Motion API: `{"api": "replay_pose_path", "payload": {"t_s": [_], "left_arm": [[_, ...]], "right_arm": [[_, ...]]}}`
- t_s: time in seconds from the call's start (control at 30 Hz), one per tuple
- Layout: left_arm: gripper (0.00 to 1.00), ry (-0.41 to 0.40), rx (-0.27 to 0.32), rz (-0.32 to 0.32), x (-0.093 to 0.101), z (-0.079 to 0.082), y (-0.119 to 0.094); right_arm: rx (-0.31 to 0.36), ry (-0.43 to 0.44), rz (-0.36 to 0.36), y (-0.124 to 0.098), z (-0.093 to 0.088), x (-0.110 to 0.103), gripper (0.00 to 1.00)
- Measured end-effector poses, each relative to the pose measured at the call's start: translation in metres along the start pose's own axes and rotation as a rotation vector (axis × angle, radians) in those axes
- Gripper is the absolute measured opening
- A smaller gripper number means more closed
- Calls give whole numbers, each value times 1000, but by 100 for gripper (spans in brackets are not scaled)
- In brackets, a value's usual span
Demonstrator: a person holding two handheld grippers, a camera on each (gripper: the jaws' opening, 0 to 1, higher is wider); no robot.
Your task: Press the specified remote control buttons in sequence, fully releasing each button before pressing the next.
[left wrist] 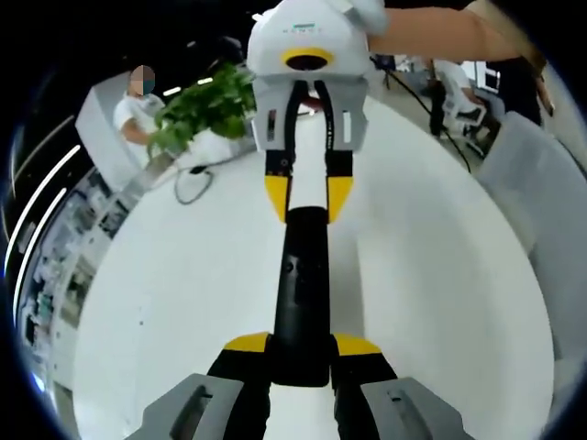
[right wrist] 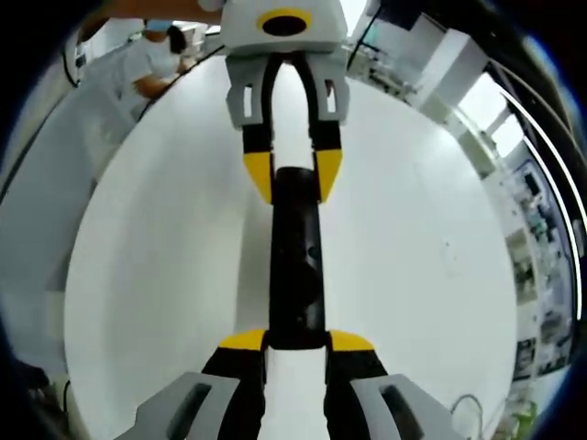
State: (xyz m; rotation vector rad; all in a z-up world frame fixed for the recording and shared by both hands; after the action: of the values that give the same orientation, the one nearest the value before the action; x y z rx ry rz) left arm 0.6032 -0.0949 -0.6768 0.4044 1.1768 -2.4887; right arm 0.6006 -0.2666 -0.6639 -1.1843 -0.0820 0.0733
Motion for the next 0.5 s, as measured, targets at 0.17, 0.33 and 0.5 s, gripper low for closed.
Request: {"api": "replay_pose_path", "payload": {"t_s": [0.17, 0.33, 0.5], "left_arm": [[23, 1, -13, -2, -8, -6, 9], [23, 5, -19, -4, -11, -10, 17], [23, 2, -30, 0, -18, -17, 26]], "right_arm": [[-3, -1, -2, 6, -2, 9, 20], [-13, -1, 1, 14, -5, 18, 20], [-23, -12, -3, 22, -7, 27, 20]]}}
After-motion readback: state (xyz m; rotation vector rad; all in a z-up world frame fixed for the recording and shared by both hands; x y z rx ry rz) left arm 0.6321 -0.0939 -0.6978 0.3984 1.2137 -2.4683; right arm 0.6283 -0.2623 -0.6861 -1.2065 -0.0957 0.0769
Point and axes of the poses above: the point that each gripper's makers call its tool centre point, and the gripper's own axes: y roughly forward along the fingers, x roughly to its right, z roughly out of its top, the point moved 8 cm from there along -y, roughly backward along the fingers, and after that the axes turned 12 degrees about z, right-handed, at the moved point
